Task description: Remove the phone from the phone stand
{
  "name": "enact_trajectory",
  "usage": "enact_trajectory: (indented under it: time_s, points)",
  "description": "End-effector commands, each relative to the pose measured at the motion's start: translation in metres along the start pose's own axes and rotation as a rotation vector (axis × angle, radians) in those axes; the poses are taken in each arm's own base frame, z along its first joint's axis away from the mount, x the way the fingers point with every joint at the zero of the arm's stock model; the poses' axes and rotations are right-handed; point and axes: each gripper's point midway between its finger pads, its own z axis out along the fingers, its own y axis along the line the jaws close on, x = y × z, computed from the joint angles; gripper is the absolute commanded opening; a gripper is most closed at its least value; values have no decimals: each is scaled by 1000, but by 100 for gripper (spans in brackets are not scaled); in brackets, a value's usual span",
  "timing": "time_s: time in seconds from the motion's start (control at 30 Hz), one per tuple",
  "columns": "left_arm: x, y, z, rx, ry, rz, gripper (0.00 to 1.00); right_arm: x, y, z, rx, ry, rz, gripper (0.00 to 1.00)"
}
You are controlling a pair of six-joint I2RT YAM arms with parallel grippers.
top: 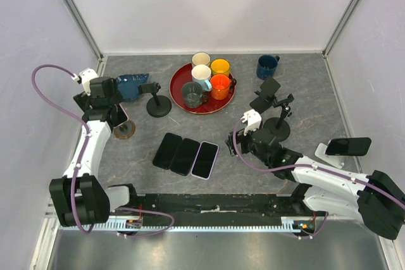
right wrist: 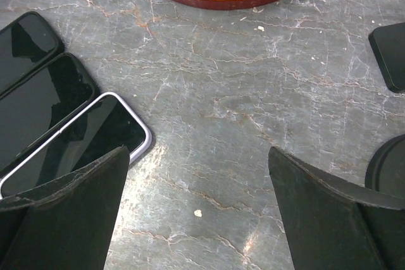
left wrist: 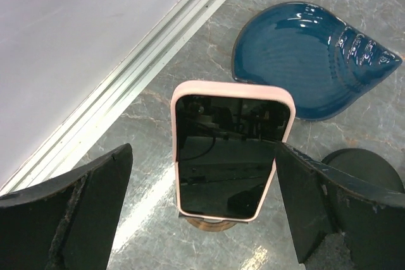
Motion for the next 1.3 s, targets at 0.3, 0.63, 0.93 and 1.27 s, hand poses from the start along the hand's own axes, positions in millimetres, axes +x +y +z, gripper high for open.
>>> enact_trajectory:
  time_s: [0.3, 0.63, 0.93, 1.27]
  points:
    - [-30, -28, 19, 104, -85, -58, 100, -13, 8, 1, -41, -52, -2, 98]
    - [-22, -16, 31, 53, -81, -59, 100, -8, 9, 4, -46, -33, -9, 98]
    - [-7, -23, 42, 100, -25, -58, 100, -6, 11, 5, -59, -27, -12, 98]
    - [-10, -22, 36, 111, -28, -68, 84, -6, 11, 5, -57, -24, -13, 98]
